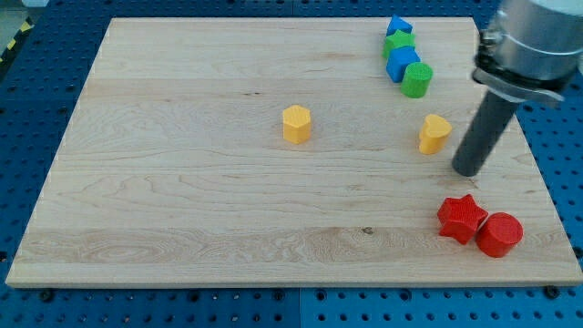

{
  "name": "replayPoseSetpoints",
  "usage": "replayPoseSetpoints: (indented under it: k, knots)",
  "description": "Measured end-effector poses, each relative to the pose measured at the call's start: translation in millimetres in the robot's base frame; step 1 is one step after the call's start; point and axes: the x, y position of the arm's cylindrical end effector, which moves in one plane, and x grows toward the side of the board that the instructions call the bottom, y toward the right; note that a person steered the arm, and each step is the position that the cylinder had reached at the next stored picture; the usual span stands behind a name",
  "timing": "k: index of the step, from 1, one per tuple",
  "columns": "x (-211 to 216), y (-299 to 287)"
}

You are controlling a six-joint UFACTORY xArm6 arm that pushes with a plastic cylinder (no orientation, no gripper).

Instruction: Push yellow heart to bit left

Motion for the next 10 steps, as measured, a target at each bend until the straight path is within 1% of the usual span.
replayPoseSetpoints:
  k: [2,4,5,7,10]
  knots:
    - [-7.4,7.7]
    - [-30.6,7.7]
    - [-31.4,7.7]
    - [-66.0,-17.3]
    - [-52.0,-16.3]
